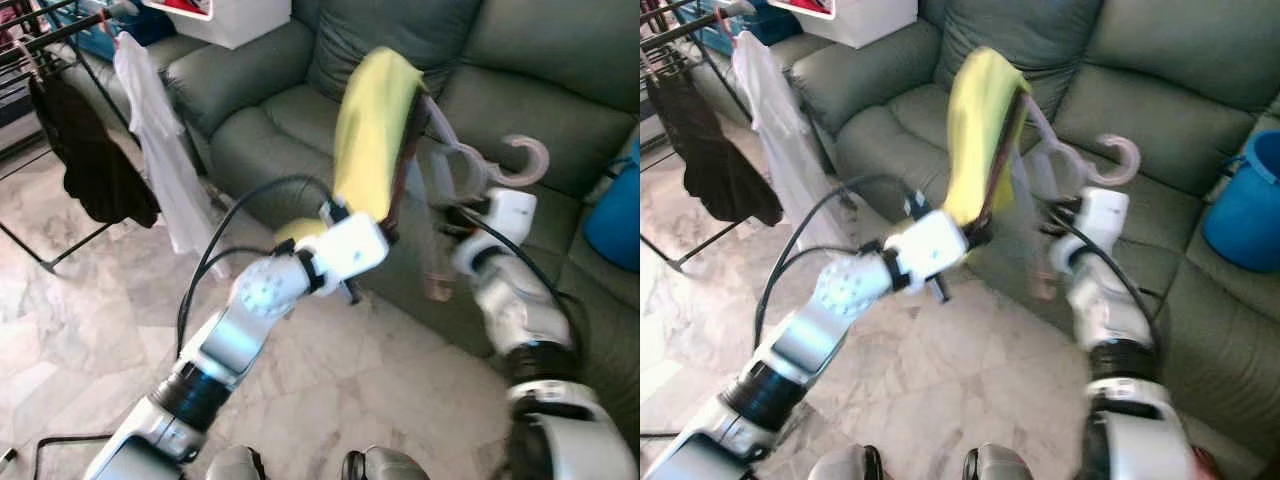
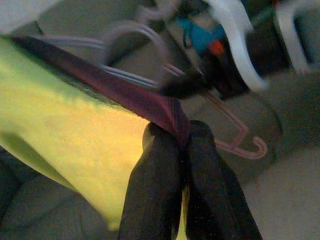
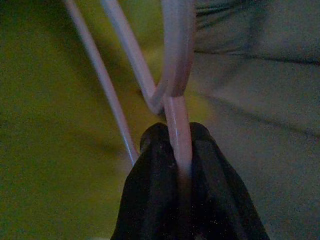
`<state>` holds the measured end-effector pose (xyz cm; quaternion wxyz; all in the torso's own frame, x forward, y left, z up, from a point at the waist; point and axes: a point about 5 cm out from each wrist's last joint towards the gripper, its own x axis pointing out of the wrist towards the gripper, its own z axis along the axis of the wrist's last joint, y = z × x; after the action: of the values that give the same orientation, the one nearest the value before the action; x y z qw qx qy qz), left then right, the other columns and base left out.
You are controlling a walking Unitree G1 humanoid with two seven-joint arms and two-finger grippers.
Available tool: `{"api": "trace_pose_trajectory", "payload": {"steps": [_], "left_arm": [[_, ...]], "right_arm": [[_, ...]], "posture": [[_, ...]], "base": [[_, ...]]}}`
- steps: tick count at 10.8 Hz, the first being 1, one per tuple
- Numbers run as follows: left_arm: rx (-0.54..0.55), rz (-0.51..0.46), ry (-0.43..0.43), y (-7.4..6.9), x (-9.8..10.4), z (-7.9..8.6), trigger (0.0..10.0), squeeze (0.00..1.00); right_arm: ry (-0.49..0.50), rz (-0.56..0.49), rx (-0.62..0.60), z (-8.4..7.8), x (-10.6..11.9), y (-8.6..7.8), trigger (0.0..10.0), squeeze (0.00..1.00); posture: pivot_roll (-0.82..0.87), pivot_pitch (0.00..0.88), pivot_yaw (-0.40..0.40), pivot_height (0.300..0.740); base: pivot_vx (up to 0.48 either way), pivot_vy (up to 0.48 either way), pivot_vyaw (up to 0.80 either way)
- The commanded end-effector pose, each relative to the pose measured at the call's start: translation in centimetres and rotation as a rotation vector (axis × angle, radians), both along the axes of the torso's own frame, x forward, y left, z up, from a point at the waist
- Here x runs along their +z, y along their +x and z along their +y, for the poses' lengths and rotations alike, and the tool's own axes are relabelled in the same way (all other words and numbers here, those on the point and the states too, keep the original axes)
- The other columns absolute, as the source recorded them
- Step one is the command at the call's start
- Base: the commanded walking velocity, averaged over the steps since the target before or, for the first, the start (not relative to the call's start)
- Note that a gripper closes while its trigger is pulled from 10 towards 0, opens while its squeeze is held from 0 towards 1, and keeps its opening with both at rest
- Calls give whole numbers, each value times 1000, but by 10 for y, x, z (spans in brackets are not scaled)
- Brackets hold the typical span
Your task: Hang hanger
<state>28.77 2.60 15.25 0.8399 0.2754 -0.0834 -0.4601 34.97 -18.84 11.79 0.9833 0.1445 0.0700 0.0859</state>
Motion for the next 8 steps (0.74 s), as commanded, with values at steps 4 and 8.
{"api": "trace_pose_trajectory", "payload": {"steps": [4, 8], "left_arm": [[-21, 38, 72, -4, -22, 1, 10000, 0], [-54, 67, 108, -11, -34, -3, 10000, 0]], "right_arm": [[-38, 18, 421, 61, 8, -26, 10000, 0], [-26, -203, -43, 15, 67, 13, 10000, 0]], "posture": [[-100, 85, -17, 740], [-99, 79, -14, 740]], "base": [[0, 0, 0], [0, 0, 0]]}}
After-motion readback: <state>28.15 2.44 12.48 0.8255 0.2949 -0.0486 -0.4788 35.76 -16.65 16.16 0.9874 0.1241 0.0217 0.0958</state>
